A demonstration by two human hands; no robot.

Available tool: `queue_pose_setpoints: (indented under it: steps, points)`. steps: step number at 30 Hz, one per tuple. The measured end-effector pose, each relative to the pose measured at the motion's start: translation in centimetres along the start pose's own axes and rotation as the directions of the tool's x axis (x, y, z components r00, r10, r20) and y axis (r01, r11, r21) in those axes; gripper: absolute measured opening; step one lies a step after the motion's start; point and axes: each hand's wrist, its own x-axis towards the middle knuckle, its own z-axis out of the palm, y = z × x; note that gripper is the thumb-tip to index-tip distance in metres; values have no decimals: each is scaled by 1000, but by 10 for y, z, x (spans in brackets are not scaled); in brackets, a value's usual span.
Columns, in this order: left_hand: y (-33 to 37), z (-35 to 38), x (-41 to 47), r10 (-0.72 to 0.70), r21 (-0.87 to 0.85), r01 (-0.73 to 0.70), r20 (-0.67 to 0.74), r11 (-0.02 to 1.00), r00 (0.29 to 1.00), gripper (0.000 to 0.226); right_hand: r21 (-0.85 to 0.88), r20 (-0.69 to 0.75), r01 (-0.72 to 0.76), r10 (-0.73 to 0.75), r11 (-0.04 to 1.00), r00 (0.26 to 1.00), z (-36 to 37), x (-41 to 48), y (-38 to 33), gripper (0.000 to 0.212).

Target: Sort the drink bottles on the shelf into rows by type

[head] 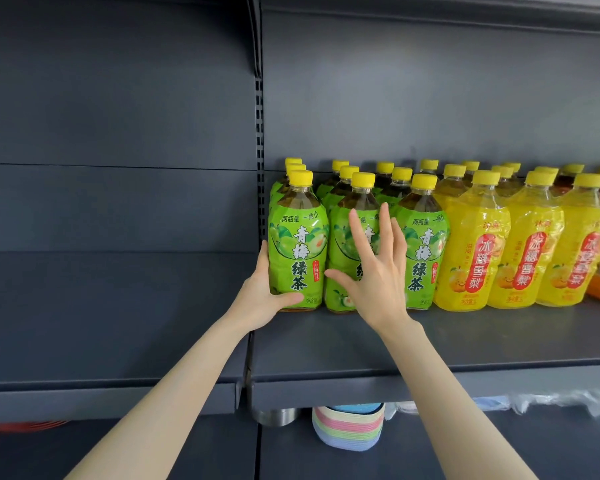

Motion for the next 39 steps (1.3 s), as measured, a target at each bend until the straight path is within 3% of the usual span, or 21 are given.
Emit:
queue_pose_setpoints:
  steps: [10, 19, 24, 33, 36, 39]
  points:
    - [0, -1, 3, -11, 32, 11, 9, 999, 1000, 109, -18, -16, 5, -5, 1000, 1000, 2, 1, 0, 97]
    - [10, -3, -3, -9, 53, 11, -29, 999, 1000, 103, -75, 56, -16, 20, 997, 998, -7, 1, -5, 98]
    - [19, -9, 10, -35, -82, 36, 20, 996, 999, 99, 18, 94, -7, 5, 1000, 996, -16, 4, -3, 77]
    - [19, -12, 13, -54, -93, 57, 38, 994, 998, 100, 6, 107, -11, 11, 1000, 994, -19, 6, -1, 77]
    - [24, -9, 3, -37, 27, 37, -28, 999, 999, 97, -2, 137, -24, 24, 1000, 990, -23, 8, -2, 77]
    - [30, -2, -13, 10, 278, 37, -164, 960, 986, 76, 11, 191, -22, 20, 1000, 981, -33, 9, -6, 74]
